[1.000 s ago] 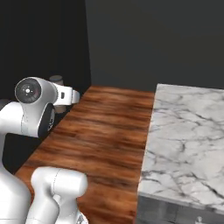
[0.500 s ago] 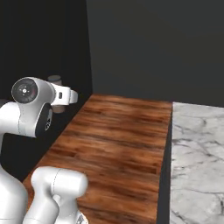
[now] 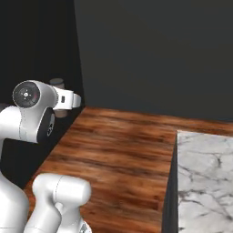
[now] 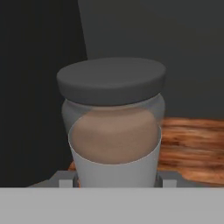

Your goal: Take the cinnamon bottle from the cabinet and place it on the dining table, next to the plate with the cupcake. Then take the chocolate from the dining counter and place it on the cupcake plate.

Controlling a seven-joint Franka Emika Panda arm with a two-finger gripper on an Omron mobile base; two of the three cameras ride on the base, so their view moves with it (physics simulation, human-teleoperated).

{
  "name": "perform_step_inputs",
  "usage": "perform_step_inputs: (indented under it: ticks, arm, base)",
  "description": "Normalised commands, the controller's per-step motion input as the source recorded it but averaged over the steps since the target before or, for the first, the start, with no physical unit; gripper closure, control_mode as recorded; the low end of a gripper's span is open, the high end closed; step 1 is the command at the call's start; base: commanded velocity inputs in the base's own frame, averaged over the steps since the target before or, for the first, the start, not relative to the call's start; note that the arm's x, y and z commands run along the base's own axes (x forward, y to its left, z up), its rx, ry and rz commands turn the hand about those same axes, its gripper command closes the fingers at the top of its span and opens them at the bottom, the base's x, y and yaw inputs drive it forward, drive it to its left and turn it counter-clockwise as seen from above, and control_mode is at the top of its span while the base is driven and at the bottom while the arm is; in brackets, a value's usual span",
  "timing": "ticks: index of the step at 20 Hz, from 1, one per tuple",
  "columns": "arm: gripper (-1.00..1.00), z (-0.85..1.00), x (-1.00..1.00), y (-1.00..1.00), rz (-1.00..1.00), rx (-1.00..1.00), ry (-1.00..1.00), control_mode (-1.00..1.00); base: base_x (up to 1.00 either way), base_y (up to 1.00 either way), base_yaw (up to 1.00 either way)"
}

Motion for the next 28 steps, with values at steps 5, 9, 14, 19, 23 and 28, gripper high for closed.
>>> perform_step_inputs:
  ticks: [5,9,14,19,23,28]
  arm:
    - [1.0,0.0,0.0,0.0,0.0,0.0,0.0,1.0]
    - [1.0,0.0,0.0,0.0,0.0,0.0,0.0,1.0]
    - [1.0,0.0,0.0,0.0,0.0,0.0,0.0,1.0]
    - [1.0,0.0,0.0,0.0,0.0,0.0,0.0,1.0]
    - [1.0,0.0,0.0,0.0,0.0,0.0,0.0,1.0]
    - [1.0,0.0,0.0,0.0,0.0,0.0,0.0,1.0]
  base:
    - [1.0,0.16,-0.29]
    - [1.0,0.23,-0.43]
    - [1.0,0.38,-0.54]
    - [1.0,0.54,-0.65]
    - [1.0,0.61,-0.68]
    - [1.0,0.61,-0.71]
